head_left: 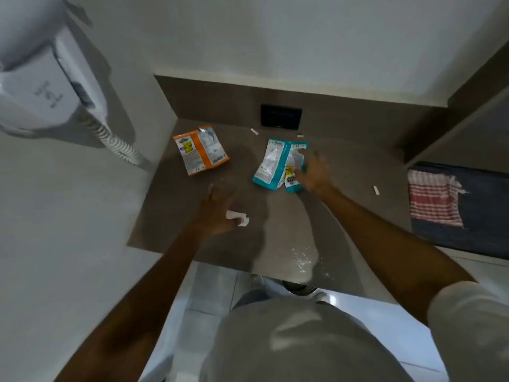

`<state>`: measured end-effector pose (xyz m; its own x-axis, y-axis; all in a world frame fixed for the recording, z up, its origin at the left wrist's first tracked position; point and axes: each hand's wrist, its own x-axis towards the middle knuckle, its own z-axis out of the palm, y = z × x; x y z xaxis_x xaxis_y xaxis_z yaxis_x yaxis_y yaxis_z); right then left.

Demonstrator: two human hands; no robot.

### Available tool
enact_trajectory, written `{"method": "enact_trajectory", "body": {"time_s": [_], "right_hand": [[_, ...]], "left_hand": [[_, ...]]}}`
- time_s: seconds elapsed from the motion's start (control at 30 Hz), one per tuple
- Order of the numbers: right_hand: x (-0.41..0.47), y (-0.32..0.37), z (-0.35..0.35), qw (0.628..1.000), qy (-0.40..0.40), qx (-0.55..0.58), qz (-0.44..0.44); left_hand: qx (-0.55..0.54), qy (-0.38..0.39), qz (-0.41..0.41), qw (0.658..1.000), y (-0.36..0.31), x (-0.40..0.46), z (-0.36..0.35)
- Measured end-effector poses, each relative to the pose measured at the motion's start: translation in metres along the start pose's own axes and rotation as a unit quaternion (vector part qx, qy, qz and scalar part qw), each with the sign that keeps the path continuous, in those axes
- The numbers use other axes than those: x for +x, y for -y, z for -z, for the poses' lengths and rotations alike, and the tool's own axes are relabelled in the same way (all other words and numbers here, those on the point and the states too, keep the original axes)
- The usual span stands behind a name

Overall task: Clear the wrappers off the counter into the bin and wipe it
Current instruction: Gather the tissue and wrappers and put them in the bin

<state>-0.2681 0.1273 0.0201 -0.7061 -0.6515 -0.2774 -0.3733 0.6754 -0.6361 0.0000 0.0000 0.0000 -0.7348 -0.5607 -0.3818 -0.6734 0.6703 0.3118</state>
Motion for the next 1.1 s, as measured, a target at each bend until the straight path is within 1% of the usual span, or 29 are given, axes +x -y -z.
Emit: {"method": "enact_trajectory", "body": {"time_s": [0.07, 0.13, 0.2, 0.27, 0.33, 0.4, 0.47, 0.57, 0.6, 0.63, 0.67, 0.73, 0.77, 0.8, 0.83, 0.87, 0.9, 0.97, 1.0, 1.03, 1.07, 1.1], "right_hand": [[0.006, 0.004, -0.008, 0.989, 0.03, 0.107, -0.1], [0.01, 0.007, -0.017, 0.959, 0.039, 0.207, -0.189], [0.015, 0.013, -0.018, 0.916, 0.036, 0.326, -0.232], [0.019, 0.019, -0.01, 0.863, 0.013, 0.446, -0.237], [0.022, 0.02, -0.001, 0.812, -0.006, 0.536, -0.231], [0.027, 0.014, 0.008, 0.773, -0.029, 0.592, -0.226], [0.029, 0.007, 0.016, 0.764, -0.074, 0.598, -0.232], [0.023, -0.009, 0.02, 0.739, -0.157, 0.597, -0.268], [0.018, -0.013, 0.02, 0.735, -0.18, 0.588, -0.285], [0.014, -0.018, 0.02, 0.743, -0.205, 0.561, -0.301], [0.01, -0.023, 0.018, 0.763, -0.23, 0.515, -0.314], [-0.002, -0.029, 0.012, 0.828, -0.279, 0.365, -0.322], [-0.011, -0.031, 0.007, 0.85, -0.305, 0.299, -0.308], [-0.02, -0.029, 0.001, 0.863, -0.329, 0.267, -0.274], [-0.031, -0.026, -0.006, 0.874, -0.341, 0.262, -0.227], [-0.041, -0.021, -0.014, 0.887, -0.33, 0.272, -0.176], [-0.049, -0.017, -0.023, 0.905, -0.286, 0.288, -0.128], [-0.064, -0.007, -0.035, 0.936, -0.133, 0.322, -0.054], [-0.07, 0.0, -0.038, 0.94, -0.048, 0.337, -0.034], [-0.078, 0.006, -0.039, 0.929, 0.033, 0.367, -0.037], [-0.086, 0.013, -0.039, 0.903, 0.103, 0.414, -0.06], [-0.095, 0.019, -0.038, 0.865, 0.154, 0.468, -0.092]], "left_hand": [[0.011, 0.063, -0.019, 0.998, 0.01, -0.002, -0.001], [0.011, 0.087, -0.007, 0.996, 0.016, -0.004, -0.007], [-0.001, 0.065, -0.003, 0.998, 0.016, -0.002, -0.011], [-0.027, 0.03, 0.012, 0.999, 0.015, 0.002, -0.012], [-0.065, 0.001, 0.028, 0.997, 0.016, 0.005, -0.012], [-0.092, -0.02, 0.036, 0.995, 0.014, 0.009, -0.009], [-0.112, -0.041, 0.037, 0.992, 0.013, 0.014, -0.005], [-0.157, -0.064, 0.046, 0.984, 0.012, 0.02, 0.0], [-0.173, -0.068, 0.051, 0.981, 0.012, 0.021, 0.002], [-0.188, -0.072, 0.057, 0.978, 0.013, 0.023, 0.003], [-0.204, -0.075, 0.061, 0.974, 0.012, 0.023, 0.003], [-0.224, -0.082, 0.064, 0.969, 0.008, 0.023, 0.004], [-0.229, -0.087, 0.064, 0.967, 0.004, 0.022, 0.004], [-0.238, -0.092, 0.062, 0.965, 0.0, 0.023, 0.003], [-0.255, -0.093, 0.06, 0.961, -0.007, 0.023, 0.002], [-0.275, -0.088, 0.057, 0.956, -0.014, 0.023, 0.002], [-0.29, -0.08, 0.055, 0.952, -0.023, 0.022, 0.004], [-0.308, -0.079, 0.048, 0.947, -0.042, 0.019, 0.007], [-0.329, -0.083, 0.039, 0.94, -0.051, 0.017, 0.008], [-0.348, -0.084, 0.027, 0.933, -0.06, 0.012, 0.009], [-0.357, -0.08, 0.014, 0.93, -0.069, 0.006, 0.008], [-0.354, -0.071, 0.003, 0.932, -0.079, -0.001, 0.008]]}}
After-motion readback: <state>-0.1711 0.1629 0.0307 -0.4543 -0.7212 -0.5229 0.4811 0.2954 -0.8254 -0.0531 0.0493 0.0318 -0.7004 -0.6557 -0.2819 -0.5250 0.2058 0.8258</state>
